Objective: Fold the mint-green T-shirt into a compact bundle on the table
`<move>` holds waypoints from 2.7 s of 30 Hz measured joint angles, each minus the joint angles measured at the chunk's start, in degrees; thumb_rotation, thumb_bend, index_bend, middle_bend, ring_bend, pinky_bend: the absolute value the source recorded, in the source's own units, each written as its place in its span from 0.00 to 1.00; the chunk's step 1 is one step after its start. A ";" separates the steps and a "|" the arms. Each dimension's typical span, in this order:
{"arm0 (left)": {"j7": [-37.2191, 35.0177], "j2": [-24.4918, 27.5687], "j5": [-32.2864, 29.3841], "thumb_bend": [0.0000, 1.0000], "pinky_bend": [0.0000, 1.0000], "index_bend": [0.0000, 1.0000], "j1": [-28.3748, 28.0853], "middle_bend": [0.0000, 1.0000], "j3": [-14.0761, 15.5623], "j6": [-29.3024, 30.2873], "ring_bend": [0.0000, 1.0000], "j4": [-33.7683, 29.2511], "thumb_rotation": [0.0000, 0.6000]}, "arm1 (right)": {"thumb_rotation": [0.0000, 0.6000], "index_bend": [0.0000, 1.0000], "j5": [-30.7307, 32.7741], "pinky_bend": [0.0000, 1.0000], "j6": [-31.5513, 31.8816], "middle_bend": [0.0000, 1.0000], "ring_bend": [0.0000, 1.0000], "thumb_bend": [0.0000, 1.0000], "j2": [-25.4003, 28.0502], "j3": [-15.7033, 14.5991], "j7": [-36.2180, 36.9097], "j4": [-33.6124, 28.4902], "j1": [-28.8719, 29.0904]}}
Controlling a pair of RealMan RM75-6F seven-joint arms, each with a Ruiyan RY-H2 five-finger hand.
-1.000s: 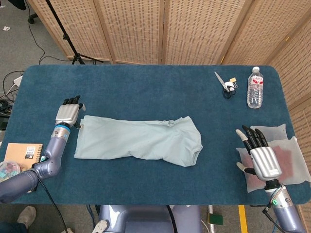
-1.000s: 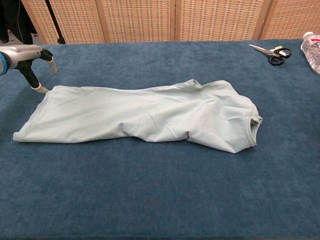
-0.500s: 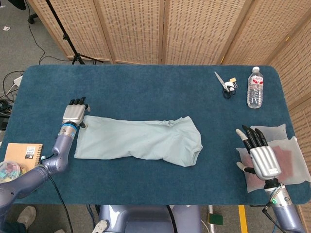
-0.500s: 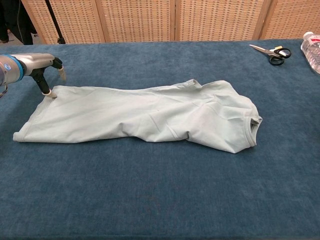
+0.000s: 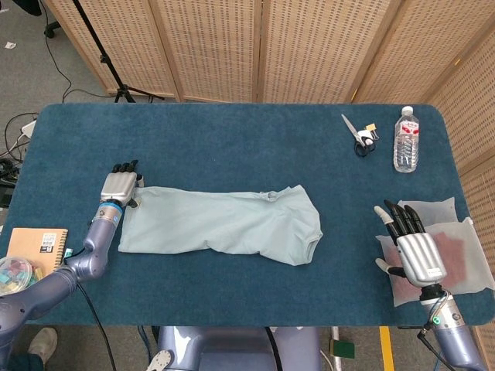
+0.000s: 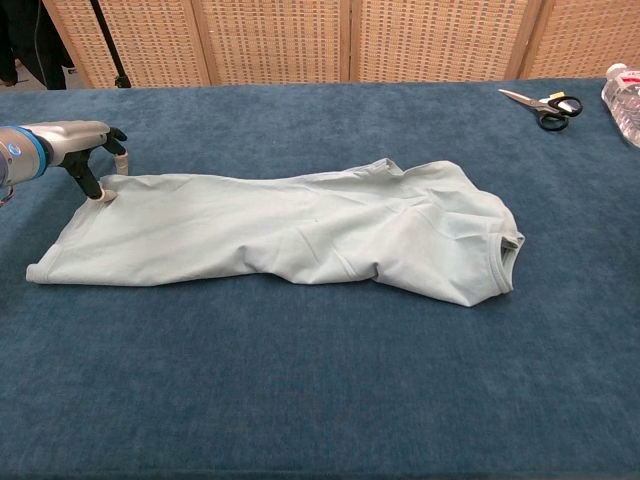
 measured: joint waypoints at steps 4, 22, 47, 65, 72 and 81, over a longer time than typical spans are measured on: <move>-0.64 0.09 0.97 0.28 0.00 0.61 0.35 0.00 0.03 0.45 0.00 -0.23 1.00 | 1.00 0.00 -0.06 0.00 -0.18 0.00 0.00 0.00 0.07 0.06 0.18 -0.04 -0.05; -1.02 0.72 3.18 0.49 0.00 0.73 1.00 0.00 -0.24 1.65 0.00 1.92 1.00 | 1.00 0.00 -0.45 0.00 -0.53 0.00 0.00 0.00 0.19 0.23 0.22 -0.12 -0.24; -0.55 2.99 3.80 0.51 0.00 0.75 -0.25 0.00 -0.87 -11.86 0.00 29.39 1.00 | 1.00 0.00 -0.39 0.00 -1.33 0.00 0.00 0.00 -0.30 0.32 -1.15 -0.31 -0.23; -16.70 9.99 15.41 0.51 0.00 0.75 2.50 0.00 -1.53 -5.58 0.00 13.26 1.00 | 1.00 0.00 -1.81 0.00 0.18 0.00 0.00 0.00 0.90 0.21 0.52 -1.59 -0.77; -21.51 17.50 21.86 0.51 0.00 0.75 4.77 0.00 -1.40 4.16 0.00 -4.81 1.00 | 1.00 0.00 -2.18 0.00 0.61 0.00 0.00 0.00 1.26 0.23 0.98 -2.04 -0.94; -14.56 21.82 23.18 0.50 0.00 0.75 5.24 0.00 -2.70 13.57 0.00 -24.10 1.00 | 1.00 0.00 -2.59 0.00 0.75 0.00 0.00 0.00 1.60 0.15 1.81 -2.23 -1.00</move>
